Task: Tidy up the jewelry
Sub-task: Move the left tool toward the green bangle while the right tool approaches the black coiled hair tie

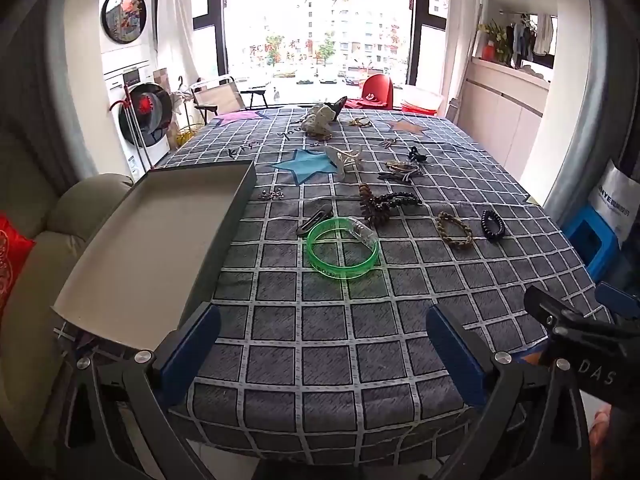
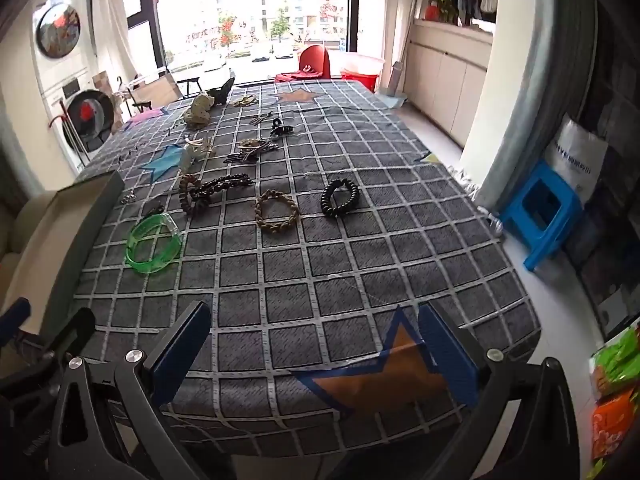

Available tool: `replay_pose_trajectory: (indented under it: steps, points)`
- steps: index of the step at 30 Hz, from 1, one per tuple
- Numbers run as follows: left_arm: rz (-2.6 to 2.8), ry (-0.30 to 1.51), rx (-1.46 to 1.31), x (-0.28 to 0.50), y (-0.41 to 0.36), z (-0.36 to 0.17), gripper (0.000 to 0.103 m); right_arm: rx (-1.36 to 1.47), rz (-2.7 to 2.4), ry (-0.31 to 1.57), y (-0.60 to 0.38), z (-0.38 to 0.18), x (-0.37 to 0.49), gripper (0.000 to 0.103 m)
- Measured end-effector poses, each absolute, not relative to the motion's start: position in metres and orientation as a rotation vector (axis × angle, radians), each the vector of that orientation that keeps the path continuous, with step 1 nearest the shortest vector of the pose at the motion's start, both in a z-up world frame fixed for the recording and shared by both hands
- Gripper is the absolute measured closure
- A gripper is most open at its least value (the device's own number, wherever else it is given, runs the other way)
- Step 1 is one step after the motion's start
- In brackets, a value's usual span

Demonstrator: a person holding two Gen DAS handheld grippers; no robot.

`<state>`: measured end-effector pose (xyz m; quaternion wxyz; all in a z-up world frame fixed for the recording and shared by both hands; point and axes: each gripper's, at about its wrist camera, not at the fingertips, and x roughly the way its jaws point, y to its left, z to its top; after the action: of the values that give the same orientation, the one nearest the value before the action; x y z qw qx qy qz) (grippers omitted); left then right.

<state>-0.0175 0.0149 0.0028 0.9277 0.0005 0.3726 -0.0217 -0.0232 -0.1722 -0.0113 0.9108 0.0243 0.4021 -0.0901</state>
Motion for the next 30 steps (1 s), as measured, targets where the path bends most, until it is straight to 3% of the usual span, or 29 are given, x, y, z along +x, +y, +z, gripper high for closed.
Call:
replay_pose_trajectory:
  steps: [30]
  points:
    - [-0.022, 0.786, -0.001, -0.026, 0.030, 0.007, 0.000, 0.145, -0.116, 0.770, -0.179, 0.011, -0.040, 0.000]
